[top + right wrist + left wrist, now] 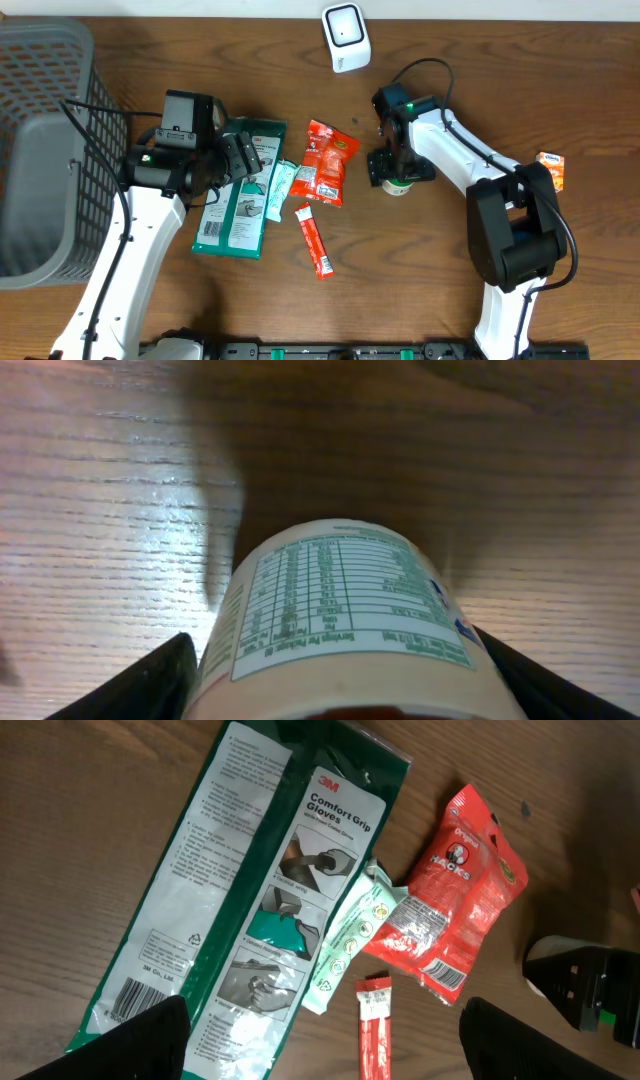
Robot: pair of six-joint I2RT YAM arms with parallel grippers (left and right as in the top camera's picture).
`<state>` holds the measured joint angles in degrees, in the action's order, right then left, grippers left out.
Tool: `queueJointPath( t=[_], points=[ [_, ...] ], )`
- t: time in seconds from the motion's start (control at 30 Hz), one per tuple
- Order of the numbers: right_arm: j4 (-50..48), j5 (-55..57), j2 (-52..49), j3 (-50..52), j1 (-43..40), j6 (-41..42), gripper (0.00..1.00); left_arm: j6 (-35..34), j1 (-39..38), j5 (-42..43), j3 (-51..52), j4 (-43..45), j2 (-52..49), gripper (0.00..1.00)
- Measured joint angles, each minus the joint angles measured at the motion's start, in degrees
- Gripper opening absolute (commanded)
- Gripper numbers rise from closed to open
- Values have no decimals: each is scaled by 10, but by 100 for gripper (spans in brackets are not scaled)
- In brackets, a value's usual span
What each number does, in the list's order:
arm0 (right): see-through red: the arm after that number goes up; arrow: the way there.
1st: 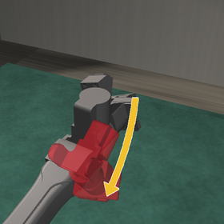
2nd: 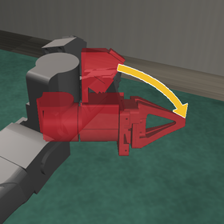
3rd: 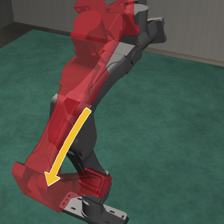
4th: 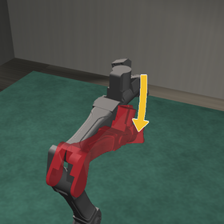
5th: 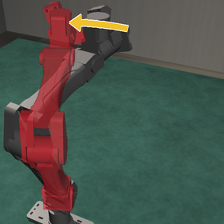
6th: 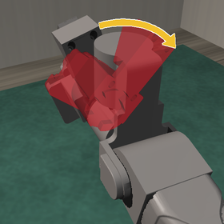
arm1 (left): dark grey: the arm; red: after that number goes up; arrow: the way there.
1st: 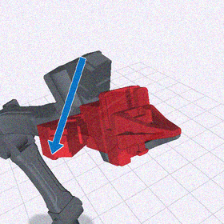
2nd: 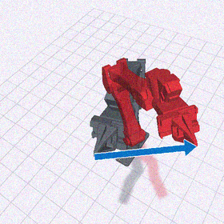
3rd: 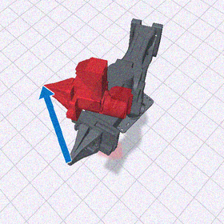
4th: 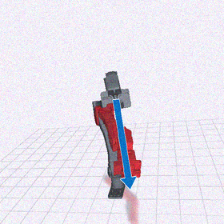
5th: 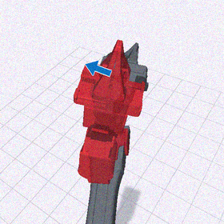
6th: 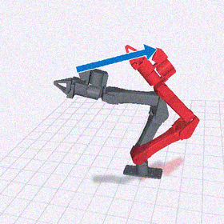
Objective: Scan the item barcode
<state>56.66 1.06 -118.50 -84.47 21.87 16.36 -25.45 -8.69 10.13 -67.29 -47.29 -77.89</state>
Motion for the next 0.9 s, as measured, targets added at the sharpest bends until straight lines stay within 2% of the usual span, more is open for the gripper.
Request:
queueJointPath(
  t=[0.07,0.37,0.5,0.57,0.77,0.9],
  points=[
    [0,1,0,0,0,-2,67,0,0,0,0,0,0,87],
    [0,0,0,0,0,-5,65,0,0,0,0,0,0,87],
    [3,0,0,-2,0,-9,52,0,0,0,0,0,0,87],
    [14,-1,0,-7,0,-14,50,0,0,0,0,0,0,87],
    [70,-5,14,-69,0,-40,50,0,0,0,0,0,0,87],
    [87,-10,70,-103,0,-47,42,0,0,0,0,0,0,87]
  ],
)
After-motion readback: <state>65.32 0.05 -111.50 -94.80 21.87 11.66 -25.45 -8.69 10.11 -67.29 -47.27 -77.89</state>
